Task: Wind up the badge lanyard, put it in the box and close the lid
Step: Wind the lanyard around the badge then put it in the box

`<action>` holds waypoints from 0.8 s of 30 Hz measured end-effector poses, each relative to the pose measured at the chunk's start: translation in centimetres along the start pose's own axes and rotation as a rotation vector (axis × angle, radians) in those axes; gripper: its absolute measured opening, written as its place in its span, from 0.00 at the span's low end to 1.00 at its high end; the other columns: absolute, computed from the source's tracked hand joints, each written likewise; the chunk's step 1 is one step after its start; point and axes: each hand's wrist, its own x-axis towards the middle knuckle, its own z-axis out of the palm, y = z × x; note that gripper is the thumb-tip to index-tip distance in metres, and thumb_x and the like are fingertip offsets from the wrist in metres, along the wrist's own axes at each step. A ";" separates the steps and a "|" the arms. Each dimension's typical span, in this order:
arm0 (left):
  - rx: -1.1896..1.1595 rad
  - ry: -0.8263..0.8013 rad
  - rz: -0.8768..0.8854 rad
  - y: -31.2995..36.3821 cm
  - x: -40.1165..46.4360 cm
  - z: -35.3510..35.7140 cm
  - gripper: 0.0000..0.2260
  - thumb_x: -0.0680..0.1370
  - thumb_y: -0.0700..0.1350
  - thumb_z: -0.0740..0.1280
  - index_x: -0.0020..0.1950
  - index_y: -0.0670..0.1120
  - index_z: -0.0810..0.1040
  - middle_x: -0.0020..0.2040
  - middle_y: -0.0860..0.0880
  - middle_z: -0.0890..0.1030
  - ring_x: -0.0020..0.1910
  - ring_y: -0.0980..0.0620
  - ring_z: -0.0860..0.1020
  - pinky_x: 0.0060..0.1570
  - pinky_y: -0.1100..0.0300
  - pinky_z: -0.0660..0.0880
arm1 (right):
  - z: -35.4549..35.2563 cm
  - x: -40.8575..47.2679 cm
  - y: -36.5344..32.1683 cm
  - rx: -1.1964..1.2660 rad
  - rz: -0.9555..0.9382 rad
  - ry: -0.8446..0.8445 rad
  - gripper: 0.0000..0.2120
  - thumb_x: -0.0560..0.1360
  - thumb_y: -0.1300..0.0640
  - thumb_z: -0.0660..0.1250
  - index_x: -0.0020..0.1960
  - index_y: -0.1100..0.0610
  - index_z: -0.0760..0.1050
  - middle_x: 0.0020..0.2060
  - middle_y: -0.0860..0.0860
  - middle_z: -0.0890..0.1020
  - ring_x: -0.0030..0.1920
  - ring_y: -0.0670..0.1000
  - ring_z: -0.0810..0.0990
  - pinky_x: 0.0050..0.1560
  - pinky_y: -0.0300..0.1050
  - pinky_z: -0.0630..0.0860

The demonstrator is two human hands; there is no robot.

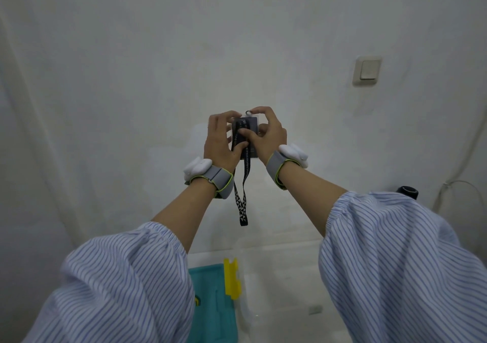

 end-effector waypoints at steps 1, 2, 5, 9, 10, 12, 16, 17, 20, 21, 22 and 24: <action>-0.018 0.006 -0.005 0.0 0.0 0.0 0.24 0.68 0.32 0.72 0.61 0.44 0.70 0.57 0.50 0.65 0.54 0.50 0.76 0.50 0.68 0.78 | 0.0 0.0 0.0 -0.001 0.001 0.003 0.15 0.71 0.58 0.72 0.55 0.48 0.72 0.23 0.47 0.71 0.23 0.42 0.69 0.24 0.28 0.66; -0.026 0.012 -0.018 0.0 0.0 0.1 0.25 0.68 0.33 0.73 0.61 0.44 0.69 0.58 0.48 0.64 0.54 0.50 0.76 0.49 0.71 0.77 | 0.0 -0.1 0.0 -0.003 -0.002 0.007 0.15 0.71 0.58 0.72 0.55 0.48 0.72 0.24 0.47 0.72 0.23 0.43 0.69 0.25 0.30 0.67; -0.003 0.001 -0.077 -0.2 -0.3 0.2 0.33 0.65 0.38 0.77 0.65 0.45 0.65 0.60 0.42 0.65 0.52 0.50 0.75 0.45 0.71 0.76 | 0.0 -0.1 -0.1 0.029 -0.002 0.017 0.16 0.71 0.58 0.72 0.55 0.47 0.72 0.28 0.53 0.79 0.30 0.50 0.77 0.29 0.41 0.78; 0.043 -0.104 -0.184 -0.5 -0.9 0.3 0.43 0.62 0.44 0.80 0.70 0.50 0.58 0.57 0.44 0.72 0.50 0.52 0.75 0.45 0.68 0.72 | -0.2 0.2 -0.4 0.033 -0.018 0.043 0.16 0.71 0.57 0.72 0.55 0.48 0.71 0.30 0.53 0.81 0.33 0.52 0.80 0.34 0.44 0.78; 0.066 -0.135 -0.213 -0.6 -1.1 0.3 0.44 0.63 0.44 0.80 0.71 0.50 0.56 0.54 0.46 0.75 0.49 0.53 0.75 0.46 0.66 0.71 | -0.3 0.2 -0.5 0.029 -0.026 0.049 0.16 0.71 0.57 0.72 0.55 0.48 0.71 0.28 0.52 0.79 0.32 0.51 0.78 0.35 0.43 0.77; 0.117 -0.173 -0.255 -1.0 -1.5 0.4 0.44 0.64 0.44 0.79 0.72 0.49 0.55 0.47 0.49 0.78 0.46 0.53 0.76 0.47 0.62 0.71 | -0.4 0.4 -0.5 0.020 -0.035 0.064 0.16 0.71 0.57 0.72 0.56 0.48 0.71 0.26 0.49 0.76 0.29 0.49 0.74 0.33 0.40 0.74; 0.185 -0.256 -0.335 -2.0 -2.0 0.5 0.32 0.68 0.45 0.76 0.67 0.48 0.64 0.42 0.52 0.81 0.48 0.51 0.80 0.50 0.59 0.73 | -0.7 0.6 -0.5 0.005 -0.046 0.109 0.16 0.71 0.57 0.72 0.55 0.48 0.71 0.23 0.46 0.72 0.25 0.44 0.70 0.30 0.34 0.71; 0.207 -0.266 -0.337 -2.2 -2.1 0.5 0.28 0.69 0.45 0.75 0.65 0.48 0.66 0.41 0.52 0.82 0.48 0.51 0.81 0.50 0.58 0.74 | -0.8 0.6 -0.4 0.007 -0.044 0.120 0.16 0.71 0.57 0.71 0.56 0.48 0.71 0.22 0.45 0.71 0.24 0.43 0.69 0.29 0.33 0.70; 0.265 -0.285 -0.309 -2.7 -2.7 0.4 0.17 0.72 0.45 0.72 0.59 0.48 0.73 0.43 0.49 0.84 0.49 0.50 0.82 0.51 0.56 0.76 | -1.2 0.7 -0.4 0.018 -0.026 0.142 0.15 0.72 0.56 0.71 0.56 0.49 0.71 0.22 0.45 0.70 0.25 0.44 0.70 0.29 0.34 0.70; 0.284 -0.295 -0.295 -2.9 -2.9 0.4 0.14 0.72 0.45 0.71 0.57 0.49 0.75 0.44 0.49 0.85 0.49 0.50 0.82 0.51 0.55 0.77 | -1.3 0.7 -0.3 0.025 -0.018 0.149 0.15 0.72 0.57 0.71 0.56 0.49 0.71 0.22 0.45 0.71 0.24 0.42 0.71 0.28 0.32 0.70; 0.295 -0.305 -0.290 -3.0 -3.1 0.5 0.12 0.73 0.45 0.71 0.55 0.49 0.76 0.44 0.49 0.85 0.49 0.50 0.82 0.52 0.53 0.77 | -1.3 0.8 -0.2 0.032 -0.011 0.157 0.15 0.72 0.57 0.71 0.56 0.50 0.71 0.22 0.45 0.71 0.24 0.42 0.71 0.27 0.30 0.70; 0.290 -0.323 -0.299 -3.0 -3.5 0.5 0.11 0.72 0.47 0.68 0.53 0.50 0.78 0.44 0.49 0.85 0.49 0.48 0.82 0.51 0.50 0.78 | -1.4 0.7 -0.1 0.045 0.003 0.171 0.15 0.72 0.57 0.71 0.57 0.50 0.71 0.23 0.45 0.72 0.24 0.42 0.72 0.25 0.27 0.68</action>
